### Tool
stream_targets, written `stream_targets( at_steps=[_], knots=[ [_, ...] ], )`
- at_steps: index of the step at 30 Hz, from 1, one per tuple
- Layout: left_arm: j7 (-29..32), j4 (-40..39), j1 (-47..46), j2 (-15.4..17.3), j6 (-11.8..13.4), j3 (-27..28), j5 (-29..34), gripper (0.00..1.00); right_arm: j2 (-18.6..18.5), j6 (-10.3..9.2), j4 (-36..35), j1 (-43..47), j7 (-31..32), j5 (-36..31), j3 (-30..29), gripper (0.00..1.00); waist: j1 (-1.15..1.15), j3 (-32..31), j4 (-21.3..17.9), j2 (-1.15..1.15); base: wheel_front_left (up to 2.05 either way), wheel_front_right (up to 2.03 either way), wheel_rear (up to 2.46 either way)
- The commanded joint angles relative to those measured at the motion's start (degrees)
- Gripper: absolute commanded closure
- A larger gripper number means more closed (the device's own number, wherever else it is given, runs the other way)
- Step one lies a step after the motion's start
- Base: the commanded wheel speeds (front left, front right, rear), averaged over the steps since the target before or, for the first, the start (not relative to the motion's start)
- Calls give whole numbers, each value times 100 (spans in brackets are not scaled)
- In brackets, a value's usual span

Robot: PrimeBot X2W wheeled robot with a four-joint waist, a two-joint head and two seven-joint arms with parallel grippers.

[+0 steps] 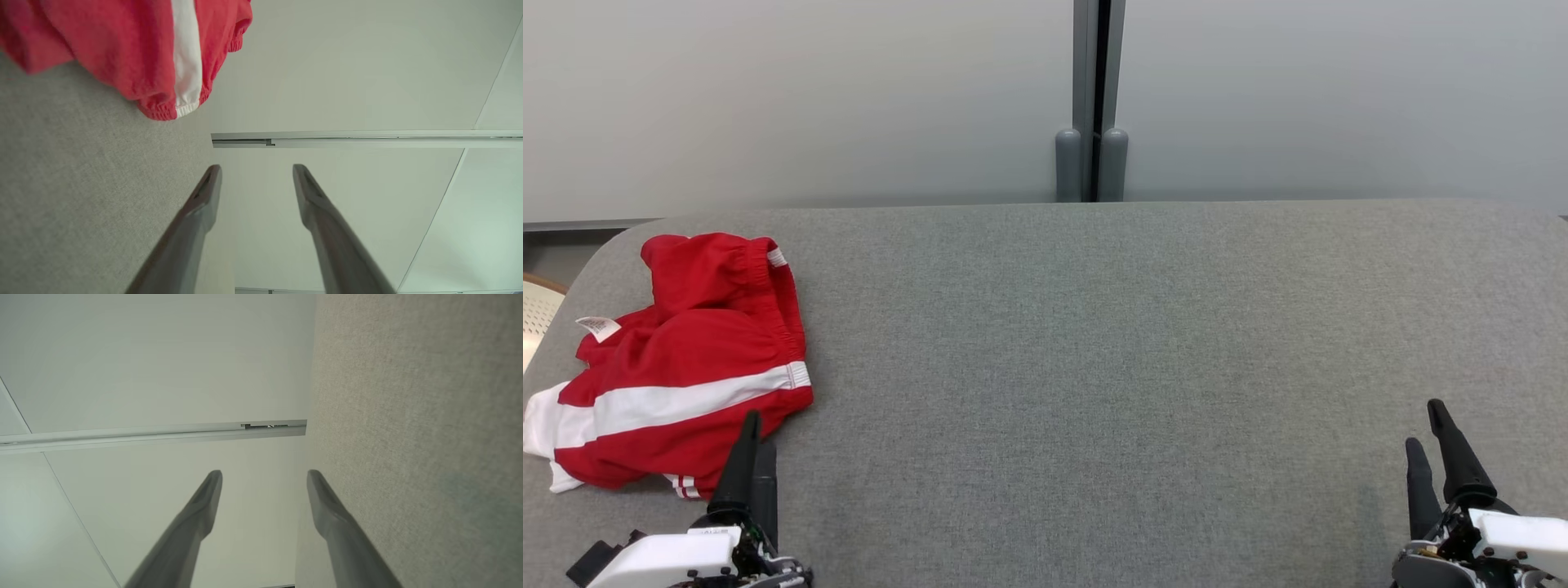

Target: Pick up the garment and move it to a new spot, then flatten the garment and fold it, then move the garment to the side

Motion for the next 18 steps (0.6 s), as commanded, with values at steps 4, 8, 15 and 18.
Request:
stream_targets(
  at_steps=[4, 8, 15, 18],
  knots=[
    [-152, -173, -42, 28, 0, -110, 67, 0, -27, 0, -103, -43, -149, -48, 126, 0, 0, 6, -3, 0, 0, 0, 0],
    [-268, -266, -18, 34, -1, -184, 242, 0, -57, 0, -133, -41, -270, -307, 239, 0, 0, 8, -5, 0, 0, 0, 0],
    [-456, -436, 28, 45, -1, -200, 1032, 0, -50, 0, -224, -12, -459, -1243, 324, 0, 0, 3, -8, 0, 0, 0, 0],
    [-506, -501, 36, 48, -2, -219, 1350, 0, -49, 0, -253, 4, -509, -1571, 348, 0, 0, 1, -10, 0, 0, 0, 0]
  ],
)
